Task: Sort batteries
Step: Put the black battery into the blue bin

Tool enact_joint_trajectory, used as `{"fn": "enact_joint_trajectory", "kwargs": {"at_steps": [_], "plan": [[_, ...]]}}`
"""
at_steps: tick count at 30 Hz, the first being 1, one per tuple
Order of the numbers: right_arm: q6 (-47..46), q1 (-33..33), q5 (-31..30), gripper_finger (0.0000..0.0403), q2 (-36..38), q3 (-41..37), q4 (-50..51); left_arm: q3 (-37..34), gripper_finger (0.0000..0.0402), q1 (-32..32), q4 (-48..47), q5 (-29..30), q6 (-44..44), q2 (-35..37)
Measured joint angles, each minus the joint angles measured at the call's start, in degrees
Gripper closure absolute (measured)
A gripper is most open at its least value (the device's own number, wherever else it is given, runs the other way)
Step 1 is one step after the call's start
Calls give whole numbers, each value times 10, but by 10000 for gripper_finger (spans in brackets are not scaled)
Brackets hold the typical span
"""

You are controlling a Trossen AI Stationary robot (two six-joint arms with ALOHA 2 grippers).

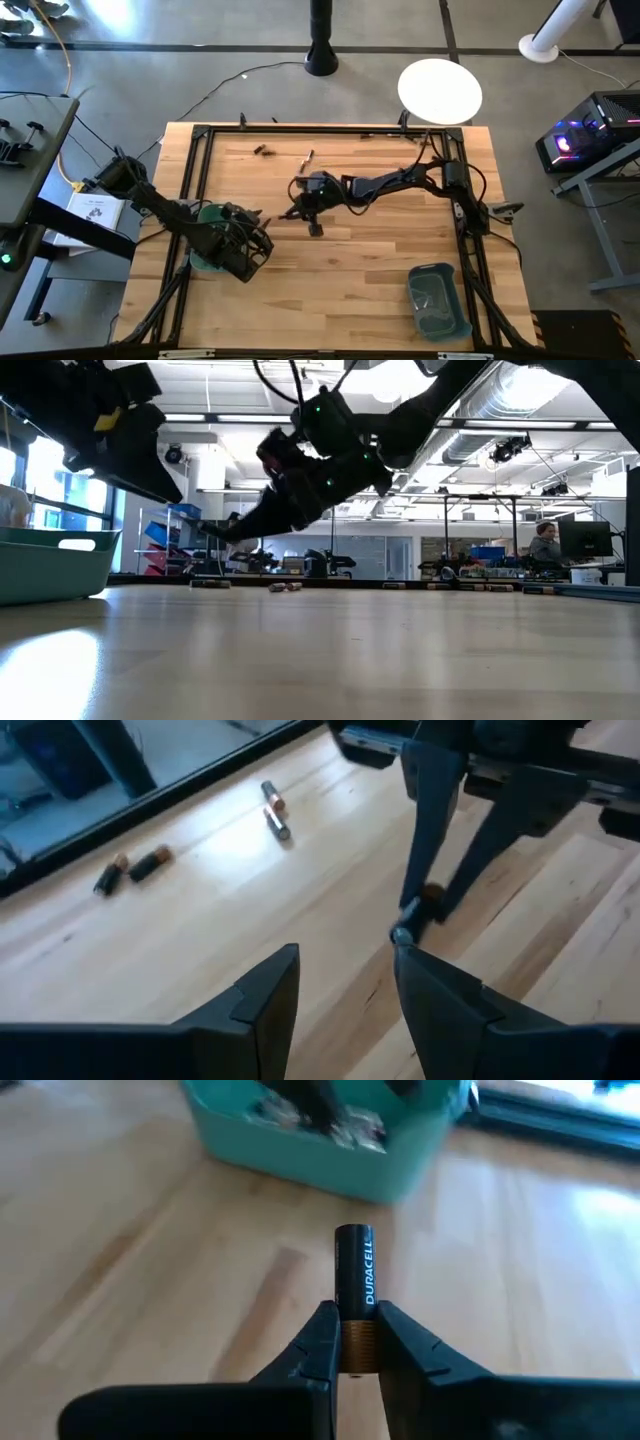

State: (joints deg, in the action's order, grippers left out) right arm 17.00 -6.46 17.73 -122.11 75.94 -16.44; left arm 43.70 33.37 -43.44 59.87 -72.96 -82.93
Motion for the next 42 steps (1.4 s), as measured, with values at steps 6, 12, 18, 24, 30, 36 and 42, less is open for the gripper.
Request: {"fn": "enact_joint_trajectory", "kwargs": {"at_steps": [6,12,18,24,30,36,42], "plan": [[24,21,8,375,3,0,-31,0,216,-18,63,-37,58,-19],[26,24,2,375,3,-2,-13,-1,174,-32,88,-80,106,-19],[46,28,-135,375,56,1,85,0,168,-39,92,-82,107,-19],[36,32,-262,375,149,1,278,0,172,-43,94,-57,113,-15],[-141,38,-287,375,252,1,556,0,172,-90,102,-40,191,27],[-491,137,-165,375,340,1,813,0,172,-112,104,-23,221,49],[-807,324,-59,375,360,1,902,0,172,-108,104,-22,215,49]]}}
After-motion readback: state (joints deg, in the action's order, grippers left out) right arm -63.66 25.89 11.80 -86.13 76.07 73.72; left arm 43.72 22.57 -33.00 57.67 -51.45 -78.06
